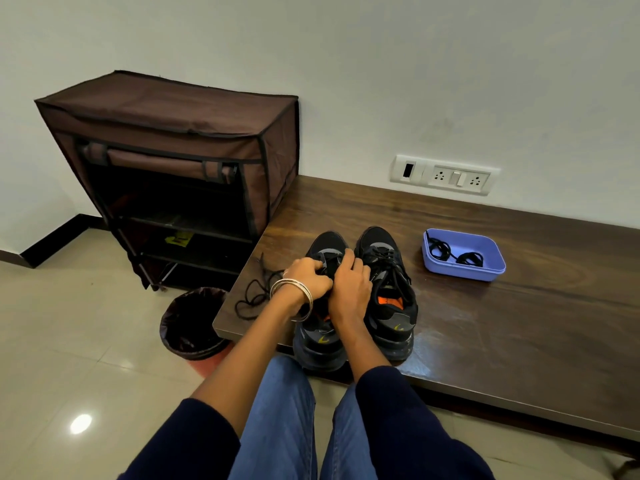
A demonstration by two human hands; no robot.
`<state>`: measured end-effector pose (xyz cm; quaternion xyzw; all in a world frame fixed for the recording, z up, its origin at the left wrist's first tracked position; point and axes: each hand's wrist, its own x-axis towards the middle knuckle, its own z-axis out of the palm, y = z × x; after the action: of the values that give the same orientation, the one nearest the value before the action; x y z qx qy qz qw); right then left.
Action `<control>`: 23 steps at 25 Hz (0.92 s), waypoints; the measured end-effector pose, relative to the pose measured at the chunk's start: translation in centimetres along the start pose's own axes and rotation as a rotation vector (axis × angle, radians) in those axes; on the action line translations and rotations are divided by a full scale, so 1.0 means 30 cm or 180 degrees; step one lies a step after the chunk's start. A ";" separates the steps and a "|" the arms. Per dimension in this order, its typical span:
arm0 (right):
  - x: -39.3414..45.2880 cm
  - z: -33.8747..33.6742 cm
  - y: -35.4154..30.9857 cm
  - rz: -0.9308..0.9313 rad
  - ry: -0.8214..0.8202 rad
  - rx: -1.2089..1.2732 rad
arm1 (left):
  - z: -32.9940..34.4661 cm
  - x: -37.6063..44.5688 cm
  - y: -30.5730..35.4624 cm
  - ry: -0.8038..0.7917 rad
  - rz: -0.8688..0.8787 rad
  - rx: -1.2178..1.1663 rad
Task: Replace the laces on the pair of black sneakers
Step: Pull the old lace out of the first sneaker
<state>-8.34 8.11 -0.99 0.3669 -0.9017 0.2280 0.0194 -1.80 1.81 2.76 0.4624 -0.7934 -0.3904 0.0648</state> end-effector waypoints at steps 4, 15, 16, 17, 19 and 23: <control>0.009 0.001 0.011 -0.0051 -0.0039 0.0200 | 0.025 0.011 -0.075 0.0136 0.0277 0.0942; 0.068 -0.024 -0.053 -0.0666 -0.0542 -0.0885 | 0.096 -0.020 -0.125 0.1059 0.0219 0.0531; 0.082 -0.033 -0.070 -0.0631 -0.0564 -0.0874 | 0.097 -0.022 -0.124 0.1059 0.0210 0.0552; 0.098 -0.040 -0.084 -0.0632 -0.0579 -0.0876 | 0.096 -0.026 -0.124 0.1042 0.0191 0.0581; 0.126 -0.049 -0.092 -0.0615 -0.0611 -0.0850 | 0.095 -0.032 -0.125 0.1008 0.0173 0.0633; 0.170 -0.053 -0.043 0.0078 -0.0885 -0.0004 | 0.103 -0.028 -0.126 0.1049 0.0117 0.0607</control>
<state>-11.40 4.64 1.97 0.3839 -0.9002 0.1747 -0.1083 -0.18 3.19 -1.73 0.5095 -0.8138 -0.2312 0.1569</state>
